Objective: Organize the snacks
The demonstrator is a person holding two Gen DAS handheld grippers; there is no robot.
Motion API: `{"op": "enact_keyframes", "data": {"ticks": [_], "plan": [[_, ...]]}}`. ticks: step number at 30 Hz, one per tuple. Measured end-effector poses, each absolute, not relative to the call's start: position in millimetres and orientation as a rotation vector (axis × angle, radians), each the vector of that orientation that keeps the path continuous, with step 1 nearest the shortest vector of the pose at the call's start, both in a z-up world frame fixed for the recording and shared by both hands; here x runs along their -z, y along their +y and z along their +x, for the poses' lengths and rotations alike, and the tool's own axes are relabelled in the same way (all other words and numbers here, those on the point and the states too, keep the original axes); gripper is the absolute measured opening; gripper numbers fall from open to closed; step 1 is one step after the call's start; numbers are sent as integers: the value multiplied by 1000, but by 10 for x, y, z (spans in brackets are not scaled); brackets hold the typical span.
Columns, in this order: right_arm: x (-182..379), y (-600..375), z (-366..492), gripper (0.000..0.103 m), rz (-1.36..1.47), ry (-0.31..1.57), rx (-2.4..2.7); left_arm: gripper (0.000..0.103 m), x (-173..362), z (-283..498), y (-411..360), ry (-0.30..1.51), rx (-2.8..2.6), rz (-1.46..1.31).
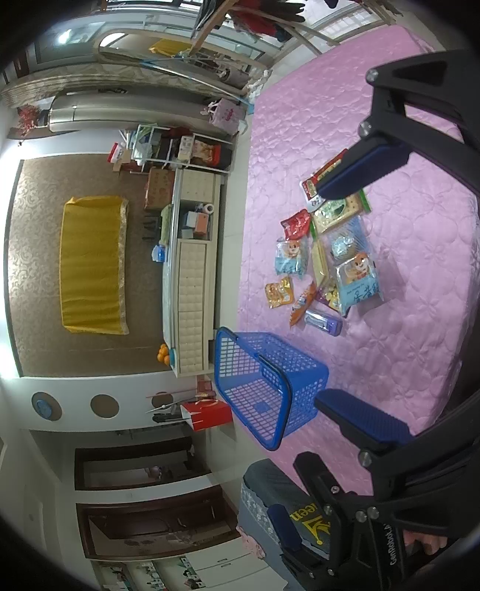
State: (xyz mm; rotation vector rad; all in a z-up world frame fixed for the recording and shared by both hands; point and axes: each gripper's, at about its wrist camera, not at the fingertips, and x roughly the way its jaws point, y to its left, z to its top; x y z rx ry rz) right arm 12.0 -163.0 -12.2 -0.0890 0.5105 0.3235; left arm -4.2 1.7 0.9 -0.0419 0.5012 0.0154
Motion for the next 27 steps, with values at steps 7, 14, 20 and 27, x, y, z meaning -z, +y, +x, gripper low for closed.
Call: {"op": "enact_keyframes", "data": {"ticks": [7,14,20,27], "plan": [[124,-1619,123,103,-89,512,-326,102,4,-51,19,498,-15,-41],[121,-1628,110,103,-95,503,-318,102,61,-30,-15,494,-9,-49],[125,-1630,89,103,-94,511,-324,102,57,-30,-8,493,-8,-55],[113,-1628,96,103,-93,510,-323,102,55,-30,-12,498,-9,-45]]}}
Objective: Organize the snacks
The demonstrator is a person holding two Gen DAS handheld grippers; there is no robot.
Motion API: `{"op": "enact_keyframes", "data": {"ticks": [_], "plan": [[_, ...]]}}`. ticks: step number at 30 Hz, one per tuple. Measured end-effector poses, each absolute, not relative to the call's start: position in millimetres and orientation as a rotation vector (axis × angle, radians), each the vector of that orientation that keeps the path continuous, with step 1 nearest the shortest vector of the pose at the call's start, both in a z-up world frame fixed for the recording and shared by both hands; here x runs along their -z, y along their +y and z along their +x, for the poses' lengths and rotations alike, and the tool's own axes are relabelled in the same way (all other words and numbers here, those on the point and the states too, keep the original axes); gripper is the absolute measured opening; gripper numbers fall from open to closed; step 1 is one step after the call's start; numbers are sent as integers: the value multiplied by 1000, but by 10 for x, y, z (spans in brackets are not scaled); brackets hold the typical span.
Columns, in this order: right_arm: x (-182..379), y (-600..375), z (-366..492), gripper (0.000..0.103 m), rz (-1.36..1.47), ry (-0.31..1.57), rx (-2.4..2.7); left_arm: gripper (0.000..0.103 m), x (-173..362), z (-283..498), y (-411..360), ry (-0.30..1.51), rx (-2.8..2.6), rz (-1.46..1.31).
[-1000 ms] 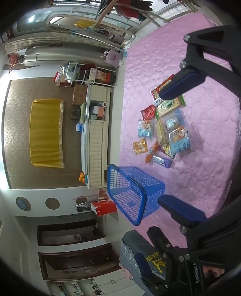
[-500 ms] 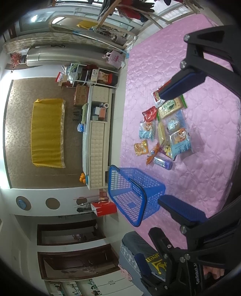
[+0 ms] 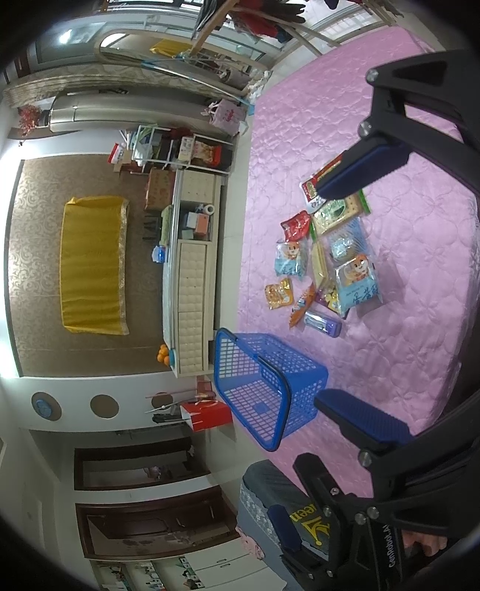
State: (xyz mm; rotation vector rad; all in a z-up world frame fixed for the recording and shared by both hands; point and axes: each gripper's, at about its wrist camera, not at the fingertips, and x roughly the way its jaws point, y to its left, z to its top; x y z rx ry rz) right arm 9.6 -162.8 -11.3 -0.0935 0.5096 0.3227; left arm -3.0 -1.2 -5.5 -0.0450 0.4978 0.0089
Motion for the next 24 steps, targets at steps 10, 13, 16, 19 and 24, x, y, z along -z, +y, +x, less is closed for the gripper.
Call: {"op": "enact_keyframes", "data": {"ticks": [10,13,16,19,24], "plan": [[54,-1648,82,103,-84,499,-313,102,-65,-38,-64,468,-3,-42],[3,-1671,54,103,-94,470,-304,102,-113,-19,-98,467,16,-39],[-53,-1707,8,103,-109,429,-275,102,-147,46,-143,499,31,-29],[-109,-1766,17,103,-111,408,-259,102,-194,111,-205,484,46,-17],[-161,-1945,223,103,-25,467,-318,102,-233,283,-253,517,75,-33]]}}
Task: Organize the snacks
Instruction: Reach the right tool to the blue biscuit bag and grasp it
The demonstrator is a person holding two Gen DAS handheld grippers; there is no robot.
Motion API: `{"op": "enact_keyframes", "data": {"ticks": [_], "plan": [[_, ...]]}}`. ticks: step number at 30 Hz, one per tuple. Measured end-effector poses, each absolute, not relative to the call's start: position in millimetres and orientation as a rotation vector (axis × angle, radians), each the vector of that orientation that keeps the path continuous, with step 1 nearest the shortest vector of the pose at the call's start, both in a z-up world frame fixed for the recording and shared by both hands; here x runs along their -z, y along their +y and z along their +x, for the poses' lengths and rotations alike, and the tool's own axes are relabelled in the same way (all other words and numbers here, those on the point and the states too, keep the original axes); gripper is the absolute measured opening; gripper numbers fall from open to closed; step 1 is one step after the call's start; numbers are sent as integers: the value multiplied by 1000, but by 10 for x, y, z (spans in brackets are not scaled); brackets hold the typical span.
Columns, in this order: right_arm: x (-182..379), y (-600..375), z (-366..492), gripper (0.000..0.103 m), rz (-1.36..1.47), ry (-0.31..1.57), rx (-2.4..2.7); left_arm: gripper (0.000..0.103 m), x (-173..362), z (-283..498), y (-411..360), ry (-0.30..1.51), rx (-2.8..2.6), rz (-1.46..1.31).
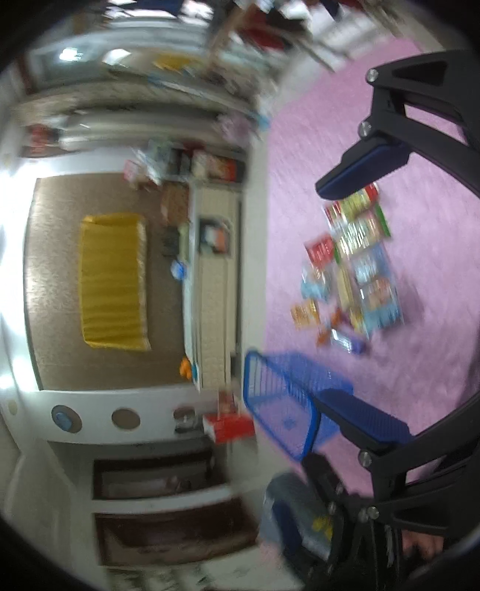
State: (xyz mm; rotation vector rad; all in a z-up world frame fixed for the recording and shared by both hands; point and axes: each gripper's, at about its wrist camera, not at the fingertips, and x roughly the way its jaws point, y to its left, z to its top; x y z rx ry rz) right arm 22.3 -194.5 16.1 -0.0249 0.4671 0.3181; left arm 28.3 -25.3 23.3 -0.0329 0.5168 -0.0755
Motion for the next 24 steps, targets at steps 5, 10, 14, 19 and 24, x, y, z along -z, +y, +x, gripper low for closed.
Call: {"op": "enact_keyframes", "data": {"ticks": [5,10,14,19,24], "plan": [[-110,-1996,527,103,-53,531,-301,102,-163,526,-247,559,66,-40],[107,-1979,837,103,-74,630,-335,102,26,720,-161,608,75,-112],[377,-1905,1059,103,-95,714,-405,102,294,889,-111,661,53,-132],[779,-1757,1230,99,-152,805,-490,102,678,1055,-94,750,24,-130],[1172,-1598,1378,97,-224,902,-553,102,1040,1206,-90,839,16,-139]]}}
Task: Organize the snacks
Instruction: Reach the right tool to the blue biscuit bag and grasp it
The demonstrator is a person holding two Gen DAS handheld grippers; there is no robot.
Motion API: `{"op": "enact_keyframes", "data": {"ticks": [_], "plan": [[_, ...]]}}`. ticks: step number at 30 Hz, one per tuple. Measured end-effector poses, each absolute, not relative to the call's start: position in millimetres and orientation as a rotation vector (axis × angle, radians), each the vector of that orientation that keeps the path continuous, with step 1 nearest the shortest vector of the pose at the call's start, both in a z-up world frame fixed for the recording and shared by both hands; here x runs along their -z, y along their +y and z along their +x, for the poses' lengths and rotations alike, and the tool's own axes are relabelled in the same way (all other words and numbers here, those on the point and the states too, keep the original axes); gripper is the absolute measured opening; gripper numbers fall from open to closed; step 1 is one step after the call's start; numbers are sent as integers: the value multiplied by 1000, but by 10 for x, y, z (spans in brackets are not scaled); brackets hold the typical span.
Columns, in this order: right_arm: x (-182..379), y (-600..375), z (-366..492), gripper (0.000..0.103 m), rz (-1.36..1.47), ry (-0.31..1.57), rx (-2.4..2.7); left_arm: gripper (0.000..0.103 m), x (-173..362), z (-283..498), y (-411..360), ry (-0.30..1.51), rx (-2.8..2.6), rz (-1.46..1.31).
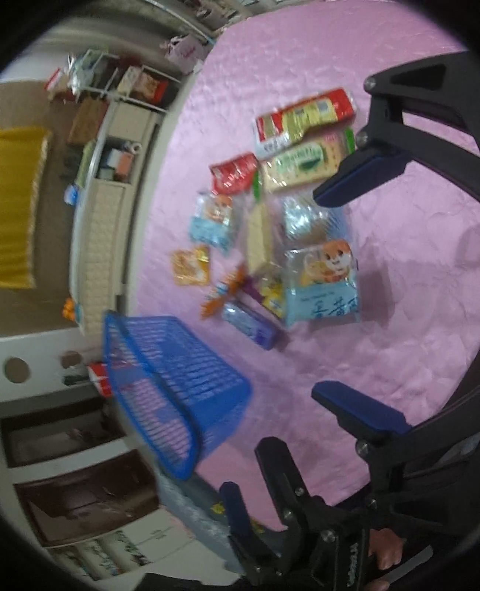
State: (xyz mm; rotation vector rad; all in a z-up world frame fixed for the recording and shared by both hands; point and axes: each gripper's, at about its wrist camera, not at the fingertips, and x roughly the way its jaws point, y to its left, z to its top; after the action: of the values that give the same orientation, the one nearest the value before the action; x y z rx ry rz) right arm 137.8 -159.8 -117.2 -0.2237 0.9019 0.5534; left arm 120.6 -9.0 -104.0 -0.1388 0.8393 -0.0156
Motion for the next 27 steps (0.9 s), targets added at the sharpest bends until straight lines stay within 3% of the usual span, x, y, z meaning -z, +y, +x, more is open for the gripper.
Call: {"op": "enact_keyframes", "data": {"ticks": [13,16,19,21,27], "plan": [[1728,-1430,1791,96,-295,1043,-575,102,1615,1449,73,968,-9,-148],[1812,-1359,1856,86,-318,1065,-579,102,1683,1455,113,980,-11,-147],[1883,-1297,1908,84,-343,1083,-593,102,1716,1445,139,986,-18,-144],[1976,-1279,1952,72,-361,1116,-570,102,1716,1424,165,989,-22,-144],[1910,-1364,1808,70,-326,1087,-581,102,1600,1382,128,968,-16,-147]]}}
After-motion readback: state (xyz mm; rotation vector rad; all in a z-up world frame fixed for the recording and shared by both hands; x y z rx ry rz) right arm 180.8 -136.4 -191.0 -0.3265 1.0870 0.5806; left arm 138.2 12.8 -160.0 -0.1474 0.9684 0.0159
